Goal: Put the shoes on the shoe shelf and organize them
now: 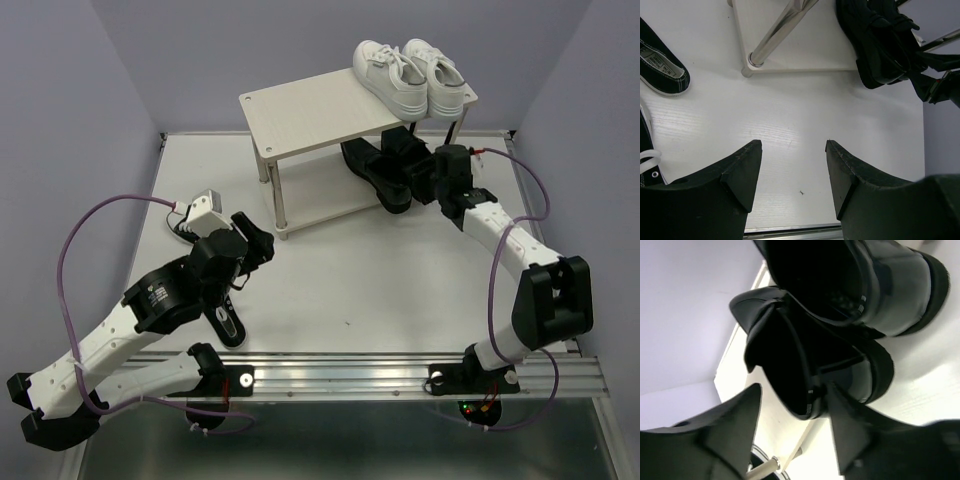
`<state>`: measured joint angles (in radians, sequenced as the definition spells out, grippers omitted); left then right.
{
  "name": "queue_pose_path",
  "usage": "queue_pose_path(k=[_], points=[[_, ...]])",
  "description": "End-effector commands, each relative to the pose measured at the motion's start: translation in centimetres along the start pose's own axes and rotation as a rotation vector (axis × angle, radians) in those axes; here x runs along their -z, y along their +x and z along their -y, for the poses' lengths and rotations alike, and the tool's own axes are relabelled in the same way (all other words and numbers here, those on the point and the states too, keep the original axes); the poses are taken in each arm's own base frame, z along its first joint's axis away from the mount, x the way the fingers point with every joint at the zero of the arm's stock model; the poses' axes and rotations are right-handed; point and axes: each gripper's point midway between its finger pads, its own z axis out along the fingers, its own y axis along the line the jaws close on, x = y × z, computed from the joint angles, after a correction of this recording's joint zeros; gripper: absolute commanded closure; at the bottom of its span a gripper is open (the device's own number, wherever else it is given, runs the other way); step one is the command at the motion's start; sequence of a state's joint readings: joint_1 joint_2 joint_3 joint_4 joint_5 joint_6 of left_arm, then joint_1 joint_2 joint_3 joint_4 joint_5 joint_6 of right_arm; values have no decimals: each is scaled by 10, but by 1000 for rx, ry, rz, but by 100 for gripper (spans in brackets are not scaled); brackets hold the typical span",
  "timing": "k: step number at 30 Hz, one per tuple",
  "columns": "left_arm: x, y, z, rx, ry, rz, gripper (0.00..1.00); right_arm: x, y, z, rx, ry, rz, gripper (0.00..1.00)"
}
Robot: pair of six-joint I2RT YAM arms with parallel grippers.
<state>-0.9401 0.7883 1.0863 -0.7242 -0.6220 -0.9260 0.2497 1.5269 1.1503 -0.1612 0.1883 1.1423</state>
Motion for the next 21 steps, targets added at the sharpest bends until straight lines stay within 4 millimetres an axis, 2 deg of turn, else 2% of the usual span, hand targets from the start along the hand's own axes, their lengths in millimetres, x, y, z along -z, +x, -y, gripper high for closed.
queue_pose_path(k=[1,3,5,9,11,12,15,17,18,19,21], points=[[3,-13,0,27,-7,43,36,18,-22,-49,-28,-189,59,33],[2,-12,1,30,-7,41,36,25,-21,-53,-10,-208,50,26],[1,-10,0,25,-12,35,36,30,-21,-57,22,-229,41,23],[-3,-4,-7,19,-52,25,35,58,-19,-71,84,-305,1,18],[-5,0,-13,16,-81,18,35,68,-17,-69,140,-316,-11,16],[-7,2,-14,11,-90,14,35,79,-17,-70,174,-339,-12,13],[-12,7,-30,-10,-155,16,34,91,-11,-42,286,-271,-33,8],[-17,7,-57,-9,-260,26,24,106,-11,-20,335,-241,-15,5],[-18,6,-68,-8,-300,29,24,111,-11,-11,346,-228,-10,4],[-21,2,-90,3,-383,42,23,120,-11,6,366,-202,-1,4],[-25,3,-108,-11,-437,17,23,129,-10,18,378,-187,5,4]])
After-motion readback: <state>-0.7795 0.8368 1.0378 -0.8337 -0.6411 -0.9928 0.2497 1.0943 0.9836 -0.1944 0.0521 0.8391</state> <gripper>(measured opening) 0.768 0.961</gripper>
